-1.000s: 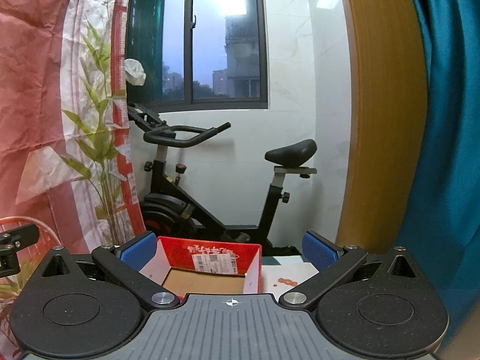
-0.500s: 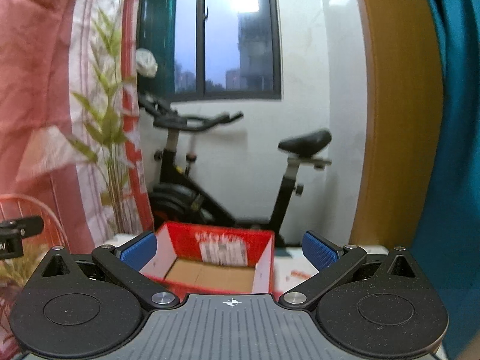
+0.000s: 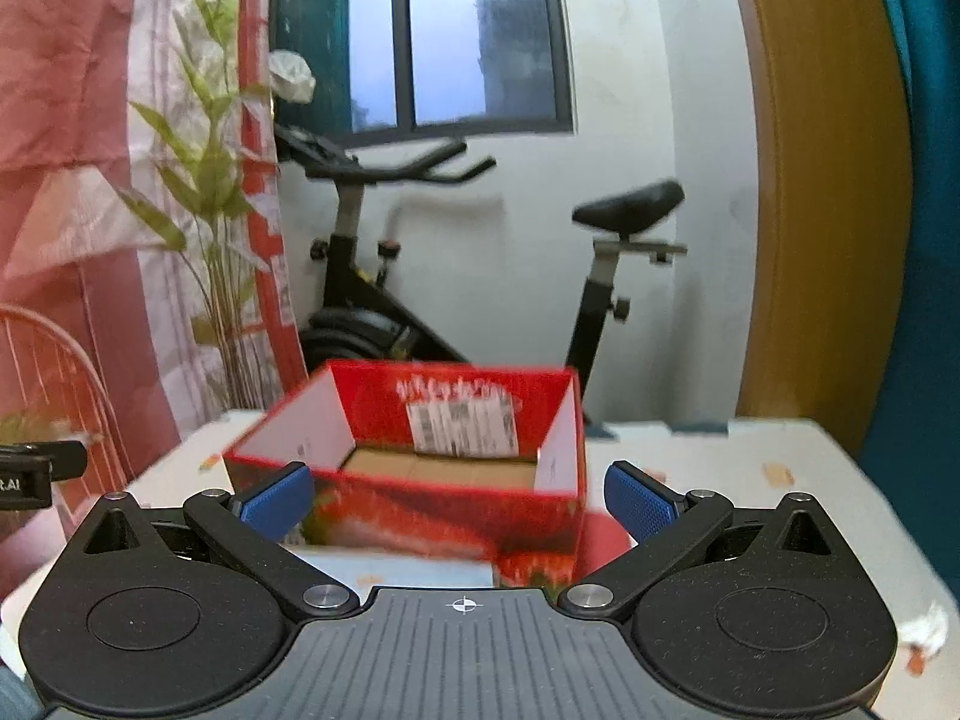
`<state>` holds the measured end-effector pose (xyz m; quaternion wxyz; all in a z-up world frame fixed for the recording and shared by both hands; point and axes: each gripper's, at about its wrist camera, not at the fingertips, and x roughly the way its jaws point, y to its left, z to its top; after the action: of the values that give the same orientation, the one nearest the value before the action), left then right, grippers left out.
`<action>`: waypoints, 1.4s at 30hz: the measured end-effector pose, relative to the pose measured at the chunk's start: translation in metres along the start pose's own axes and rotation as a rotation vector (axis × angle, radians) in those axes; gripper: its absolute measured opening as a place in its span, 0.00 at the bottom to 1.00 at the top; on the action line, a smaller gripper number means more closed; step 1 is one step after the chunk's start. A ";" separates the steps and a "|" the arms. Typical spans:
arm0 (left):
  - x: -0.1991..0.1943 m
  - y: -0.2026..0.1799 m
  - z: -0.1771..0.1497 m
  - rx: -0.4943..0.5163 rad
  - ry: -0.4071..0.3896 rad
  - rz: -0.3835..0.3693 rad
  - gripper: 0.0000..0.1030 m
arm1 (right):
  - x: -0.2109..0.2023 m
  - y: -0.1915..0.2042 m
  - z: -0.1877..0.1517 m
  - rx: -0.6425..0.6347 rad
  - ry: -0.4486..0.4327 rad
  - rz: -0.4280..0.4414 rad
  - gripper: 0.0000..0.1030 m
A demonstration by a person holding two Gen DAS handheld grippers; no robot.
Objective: Organize soft objects
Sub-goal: 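Move the right tool toward the blue cotton pad bag beside the red box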
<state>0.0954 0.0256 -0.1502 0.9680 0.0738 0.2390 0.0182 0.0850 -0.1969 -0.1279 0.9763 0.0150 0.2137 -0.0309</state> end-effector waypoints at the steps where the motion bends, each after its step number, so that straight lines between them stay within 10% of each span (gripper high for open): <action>1: 0.004 0.001 -0.005 -0.002 0.008 -0.005 1.00 | 0.004 0.000 -0.007 0.000 0.013 0.000 1.00; 27: 0.044 0.001 -0.064 -0.102 0.132 -0.219 0.99 | 0.022 -0.022 -0.081 0.019 0.120 0.073 0.98; 42: 0.069 -0.029 -0.072 -0.126 0.244 -0.387 0.74 | 0.048 -0.038 -0.096 0.068 0.138 0.181 0.64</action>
<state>0.1233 0.0111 -0.2497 0.9202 -0.0367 0.3622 -0.1439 0.0856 -0.2329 -0.2359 0.9570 0.0694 0.2771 0.0511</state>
